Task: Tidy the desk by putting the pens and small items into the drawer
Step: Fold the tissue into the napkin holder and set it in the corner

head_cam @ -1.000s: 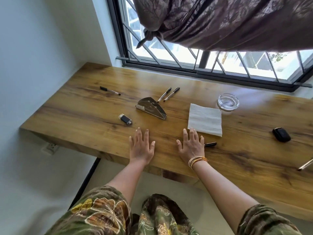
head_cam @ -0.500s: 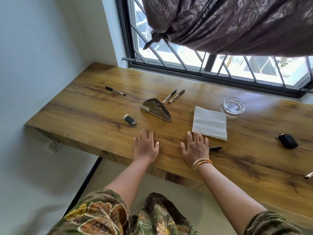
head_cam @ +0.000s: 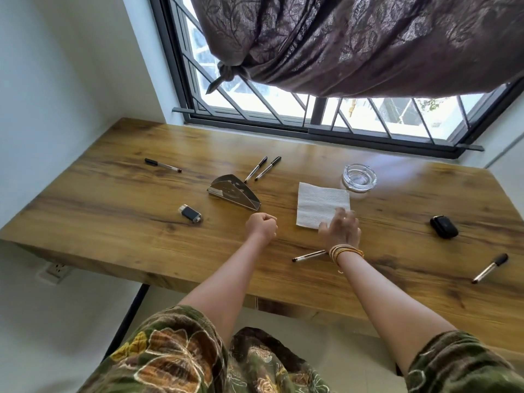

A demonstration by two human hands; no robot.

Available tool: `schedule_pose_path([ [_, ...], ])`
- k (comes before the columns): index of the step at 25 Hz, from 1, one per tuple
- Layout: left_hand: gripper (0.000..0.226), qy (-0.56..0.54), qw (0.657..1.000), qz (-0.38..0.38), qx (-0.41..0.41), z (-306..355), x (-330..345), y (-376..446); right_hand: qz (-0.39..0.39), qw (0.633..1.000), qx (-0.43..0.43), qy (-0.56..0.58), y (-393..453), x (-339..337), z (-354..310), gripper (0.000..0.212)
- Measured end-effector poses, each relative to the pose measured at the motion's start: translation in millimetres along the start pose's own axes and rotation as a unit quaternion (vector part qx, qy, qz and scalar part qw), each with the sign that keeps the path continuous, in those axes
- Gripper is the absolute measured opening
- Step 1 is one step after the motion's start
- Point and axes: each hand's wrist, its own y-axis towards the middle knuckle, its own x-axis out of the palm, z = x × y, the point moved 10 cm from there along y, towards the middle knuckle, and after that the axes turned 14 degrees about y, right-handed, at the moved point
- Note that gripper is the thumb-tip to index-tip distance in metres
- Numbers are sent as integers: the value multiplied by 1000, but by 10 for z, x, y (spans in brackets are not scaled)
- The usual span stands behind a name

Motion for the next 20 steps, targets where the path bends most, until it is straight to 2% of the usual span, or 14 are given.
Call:
schedule_pose_path([
  [4, 23, -41, 998, -39, -26, 233, 196, 95, -7, 990, 142, 12, 207, -90, 299, 59],
  [7, 30, -55, 993, -96, -48, 405, 399, 229, -20, 977, 210, 23, 340, -84, 405, 64],
  [11, 35, -93, 981, -138, -103, 511, 553, 394, -42, 961, 259, 93, 537, 37, 501, 67],
  [15, 38, -106, 972, -151, -142, 498, 600, 486, -50, 938, 295, 174, 651, 68, 637, 57],
  [20, 65, -56, 973, -179, -136, 538, 700, 530, -89, 918, 301, 243, 712, 138, 678, 63],
])
